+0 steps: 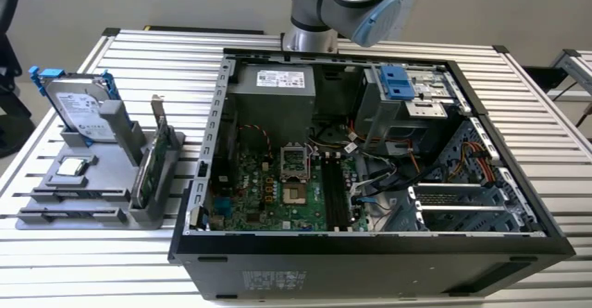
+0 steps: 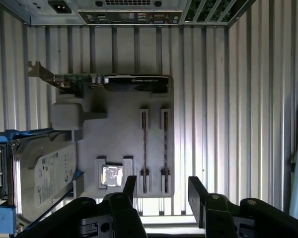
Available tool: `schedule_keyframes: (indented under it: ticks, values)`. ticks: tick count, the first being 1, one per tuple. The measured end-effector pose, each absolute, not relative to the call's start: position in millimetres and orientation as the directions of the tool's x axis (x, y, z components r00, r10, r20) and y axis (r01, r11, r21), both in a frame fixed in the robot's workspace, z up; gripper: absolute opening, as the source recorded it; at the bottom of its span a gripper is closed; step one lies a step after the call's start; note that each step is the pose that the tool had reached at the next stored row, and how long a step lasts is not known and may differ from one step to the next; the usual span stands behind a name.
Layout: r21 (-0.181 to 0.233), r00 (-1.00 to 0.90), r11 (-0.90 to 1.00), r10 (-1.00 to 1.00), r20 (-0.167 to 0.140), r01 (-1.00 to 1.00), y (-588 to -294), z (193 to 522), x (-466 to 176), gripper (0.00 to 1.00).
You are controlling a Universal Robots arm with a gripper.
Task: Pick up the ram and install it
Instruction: 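Pick up the ram and move it above insertion slot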
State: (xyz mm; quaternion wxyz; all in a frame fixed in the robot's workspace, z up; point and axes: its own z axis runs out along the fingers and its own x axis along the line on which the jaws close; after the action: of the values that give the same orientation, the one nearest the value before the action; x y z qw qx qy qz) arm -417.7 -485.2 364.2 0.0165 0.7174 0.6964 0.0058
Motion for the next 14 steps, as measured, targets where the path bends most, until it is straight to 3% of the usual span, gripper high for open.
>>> schedule_keyframes:
  ticks: [14]
  values:
    - [0.028,0.03,-0.029,0.999,-0.015,0.999,-485.2,355.8,-417.6,1.0]
